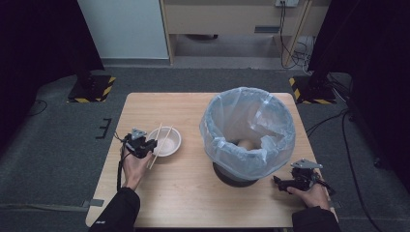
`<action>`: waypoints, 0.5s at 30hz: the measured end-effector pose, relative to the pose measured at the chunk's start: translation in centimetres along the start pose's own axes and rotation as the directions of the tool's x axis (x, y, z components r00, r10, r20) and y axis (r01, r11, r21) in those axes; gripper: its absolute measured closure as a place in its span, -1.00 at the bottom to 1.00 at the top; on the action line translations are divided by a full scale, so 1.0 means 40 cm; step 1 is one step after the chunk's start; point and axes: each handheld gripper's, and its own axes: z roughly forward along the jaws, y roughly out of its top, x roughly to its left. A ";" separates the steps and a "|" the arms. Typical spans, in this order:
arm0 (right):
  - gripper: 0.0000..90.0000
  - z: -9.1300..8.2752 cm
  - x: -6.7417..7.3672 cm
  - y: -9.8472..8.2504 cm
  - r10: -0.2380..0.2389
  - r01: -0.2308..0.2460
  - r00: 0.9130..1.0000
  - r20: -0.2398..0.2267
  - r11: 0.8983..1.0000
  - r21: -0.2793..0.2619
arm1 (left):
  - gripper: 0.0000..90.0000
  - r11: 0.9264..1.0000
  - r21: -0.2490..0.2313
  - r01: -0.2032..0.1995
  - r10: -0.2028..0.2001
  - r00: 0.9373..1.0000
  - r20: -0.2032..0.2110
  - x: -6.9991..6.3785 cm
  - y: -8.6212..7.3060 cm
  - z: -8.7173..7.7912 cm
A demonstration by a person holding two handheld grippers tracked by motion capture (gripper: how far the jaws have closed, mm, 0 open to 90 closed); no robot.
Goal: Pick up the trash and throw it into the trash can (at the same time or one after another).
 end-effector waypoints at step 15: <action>-0.98 0.000 0.000 0.000 0.000 0.000 1.000 0.000 1.000 0.000 | 0.89 0.999 0.006 -0.036 0.036 0.999 0.029 -0.008 0.004 0.002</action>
